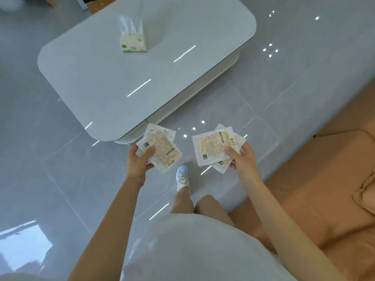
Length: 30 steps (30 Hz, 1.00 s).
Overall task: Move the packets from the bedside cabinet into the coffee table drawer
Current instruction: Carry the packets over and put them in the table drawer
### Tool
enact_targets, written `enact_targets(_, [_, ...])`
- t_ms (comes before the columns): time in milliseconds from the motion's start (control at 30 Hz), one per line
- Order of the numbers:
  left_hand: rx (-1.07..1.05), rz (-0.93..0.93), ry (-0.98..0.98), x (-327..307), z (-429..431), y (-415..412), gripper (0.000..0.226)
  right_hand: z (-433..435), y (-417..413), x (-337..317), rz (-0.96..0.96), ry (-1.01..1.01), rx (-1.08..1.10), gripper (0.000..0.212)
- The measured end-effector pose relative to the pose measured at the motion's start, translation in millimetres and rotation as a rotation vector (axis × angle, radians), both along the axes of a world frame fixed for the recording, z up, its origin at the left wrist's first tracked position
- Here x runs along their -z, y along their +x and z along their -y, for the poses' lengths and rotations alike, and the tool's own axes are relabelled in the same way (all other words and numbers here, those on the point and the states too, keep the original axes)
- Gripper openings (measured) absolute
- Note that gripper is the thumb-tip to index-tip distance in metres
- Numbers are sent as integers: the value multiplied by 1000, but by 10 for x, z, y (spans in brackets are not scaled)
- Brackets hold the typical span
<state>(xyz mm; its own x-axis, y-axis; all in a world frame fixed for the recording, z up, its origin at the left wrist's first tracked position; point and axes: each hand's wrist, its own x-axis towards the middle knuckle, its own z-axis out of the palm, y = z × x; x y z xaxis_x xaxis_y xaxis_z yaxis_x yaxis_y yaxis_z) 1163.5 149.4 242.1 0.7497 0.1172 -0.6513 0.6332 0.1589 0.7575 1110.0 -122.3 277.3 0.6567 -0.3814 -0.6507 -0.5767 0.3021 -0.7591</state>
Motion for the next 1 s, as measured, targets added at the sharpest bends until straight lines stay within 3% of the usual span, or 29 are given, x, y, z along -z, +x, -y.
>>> enact_targets(100, [-61, -16, 9, 3, 75, 421, 37, 68, 541, 33, -5, -9, -62, 37])
enact_targets(300, [-186, -5, 24, 48, 302, 1113, 17, 260, 1653, 136, -3, 17, -164, 33])
enact_targets(633, [-476, -68, 56, 386, 892, 2059, 14, 750, 3446, 506, -79, 42, -358, 36])
enact_targets(767, [-584, -108, 64, 723, 1058, 2385, 13, 737, 3968, 904, -102, 67, -388, 40])
enact_targets(1000, [-635, -127, 122, 1822, 1166, 3009, 16, 610, 4549, 2157, -170, 20, -405, 25])
